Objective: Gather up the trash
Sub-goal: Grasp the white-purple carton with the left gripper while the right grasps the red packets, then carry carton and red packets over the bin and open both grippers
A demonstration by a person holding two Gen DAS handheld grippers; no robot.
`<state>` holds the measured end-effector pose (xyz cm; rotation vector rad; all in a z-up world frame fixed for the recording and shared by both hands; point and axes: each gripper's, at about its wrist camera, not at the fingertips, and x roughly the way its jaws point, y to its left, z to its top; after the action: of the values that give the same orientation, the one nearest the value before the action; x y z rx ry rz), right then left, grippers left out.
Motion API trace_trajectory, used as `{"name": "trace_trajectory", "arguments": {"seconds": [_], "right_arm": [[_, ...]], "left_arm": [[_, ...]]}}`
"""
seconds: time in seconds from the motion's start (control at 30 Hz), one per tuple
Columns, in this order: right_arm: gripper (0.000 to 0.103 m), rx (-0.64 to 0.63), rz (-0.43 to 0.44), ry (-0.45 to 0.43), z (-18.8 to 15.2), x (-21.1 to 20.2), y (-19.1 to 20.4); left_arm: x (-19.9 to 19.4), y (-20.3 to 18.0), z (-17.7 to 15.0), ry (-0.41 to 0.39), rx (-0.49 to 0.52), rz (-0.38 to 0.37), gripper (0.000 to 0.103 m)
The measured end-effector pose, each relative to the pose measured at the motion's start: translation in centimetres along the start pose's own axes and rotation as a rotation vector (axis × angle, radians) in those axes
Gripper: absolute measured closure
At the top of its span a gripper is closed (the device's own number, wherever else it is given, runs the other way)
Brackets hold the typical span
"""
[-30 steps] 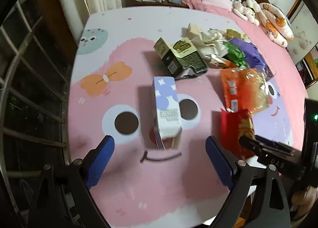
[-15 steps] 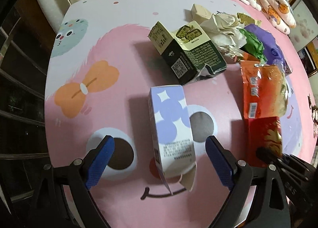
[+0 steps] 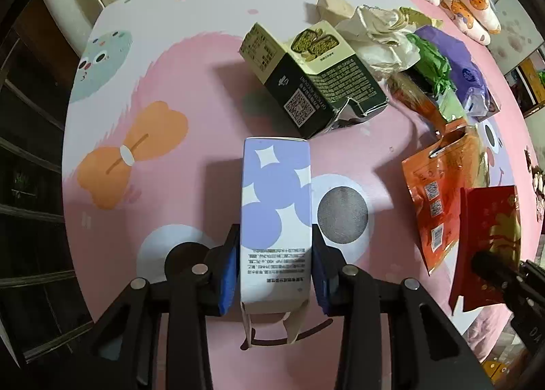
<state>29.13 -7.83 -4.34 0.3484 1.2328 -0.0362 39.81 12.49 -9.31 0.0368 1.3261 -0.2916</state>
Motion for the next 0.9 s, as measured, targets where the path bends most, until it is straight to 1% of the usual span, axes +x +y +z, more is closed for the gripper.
{"name": "trace_trajectory", "arguments": {"seconds": [0.17,0.3,0.53,0.63,0.77,0.9], "right_arm": [[0.090,0.007,0.034,-0.047,0.0,-2.1,-0.5],[0.090,-0.002,0.051,-0.079,0.1,-3.9,-0.7],[0.090,-0.029,0.075,-0.111,-0.3,-6.1,-0.7],[0.090,-0.047,0.083,-0.118,-0.8,-7.0,-1.0],[0.090,-0.078,0.102,-0.123,-2.0,-8.0,-1.8],[0.090,-0.115,0.137,-0.125,-3.8,-9.2,-3.7]], "left_arm": [[-2.0,-0.5,-0.7,-0.054,0.008,-0.011,0.068],[-3.8,-1.3,-1.5,-0.076,0.020,-0.037,0.068],[-8.2,-4.7,-3.5,-0.140,0.096,-0.089,0.068],[-9.8,-6.1,-4.7,-0.172,0.119,-0.095,0.068],[-11.6,-7.8,-6.7,-0.203,0.104,-0.100,0.068],[-13.1,-9.9,-9.4,-0.227,0.064,-0.088,0.068]]}}
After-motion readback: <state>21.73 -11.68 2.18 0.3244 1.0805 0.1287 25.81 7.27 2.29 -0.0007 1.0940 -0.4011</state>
